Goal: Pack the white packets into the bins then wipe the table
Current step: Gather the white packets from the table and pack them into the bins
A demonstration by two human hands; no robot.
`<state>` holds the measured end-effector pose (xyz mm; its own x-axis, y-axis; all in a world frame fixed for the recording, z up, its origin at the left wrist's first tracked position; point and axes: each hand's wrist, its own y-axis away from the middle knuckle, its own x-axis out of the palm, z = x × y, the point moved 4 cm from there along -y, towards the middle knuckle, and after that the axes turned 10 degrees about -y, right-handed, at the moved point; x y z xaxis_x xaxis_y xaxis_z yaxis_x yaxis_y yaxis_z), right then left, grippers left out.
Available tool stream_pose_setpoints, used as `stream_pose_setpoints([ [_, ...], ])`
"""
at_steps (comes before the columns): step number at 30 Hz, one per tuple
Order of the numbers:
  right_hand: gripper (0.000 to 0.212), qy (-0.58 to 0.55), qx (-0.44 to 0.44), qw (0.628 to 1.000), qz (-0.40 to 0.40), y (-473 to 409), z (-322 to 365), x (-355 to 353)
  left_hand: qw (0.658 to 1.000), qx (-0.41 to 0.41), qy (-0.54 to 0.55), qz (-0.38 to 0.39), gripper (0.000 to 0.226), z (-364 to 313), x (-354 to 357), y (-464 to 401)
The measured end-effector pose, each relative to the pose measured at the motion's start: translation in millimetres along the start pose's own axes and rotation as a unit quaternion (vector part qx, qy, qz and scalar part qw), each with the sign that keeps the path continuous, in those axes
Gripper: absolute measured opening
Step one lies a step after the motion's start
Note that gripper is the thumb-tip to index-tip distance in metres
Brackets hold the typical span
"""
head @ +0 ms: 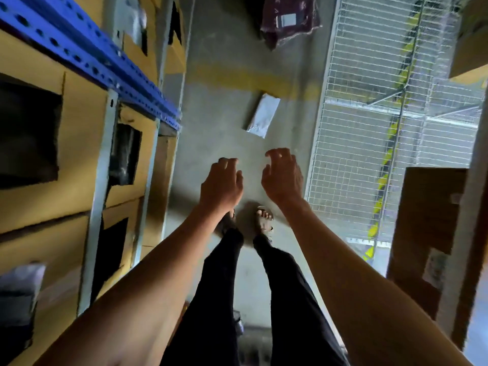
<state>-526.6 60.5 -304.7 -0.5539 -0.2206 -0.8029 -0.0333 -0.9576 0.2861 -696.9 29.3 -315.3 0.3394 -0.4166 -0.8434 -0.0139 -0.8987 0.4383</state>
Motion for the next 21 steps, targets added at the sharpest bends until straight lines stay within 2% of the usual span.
stream_pose_setpoints([
  [6, 0.038, 0.002, 0.010, 0.999, -0.041, -52.6, -55.3, 50.9, 0.999, 0.027, -0.018, 0.013, 0.037, 10.7, 58.5, -64.8],
  [21, 0.045, 0.038, 0.013, 0.999, -0.019, -223.6, -282.3, 272.6, 0.996, 0.051, -0.065, 0.030, 0.038, 43.8, 349.4, -304.8],
])
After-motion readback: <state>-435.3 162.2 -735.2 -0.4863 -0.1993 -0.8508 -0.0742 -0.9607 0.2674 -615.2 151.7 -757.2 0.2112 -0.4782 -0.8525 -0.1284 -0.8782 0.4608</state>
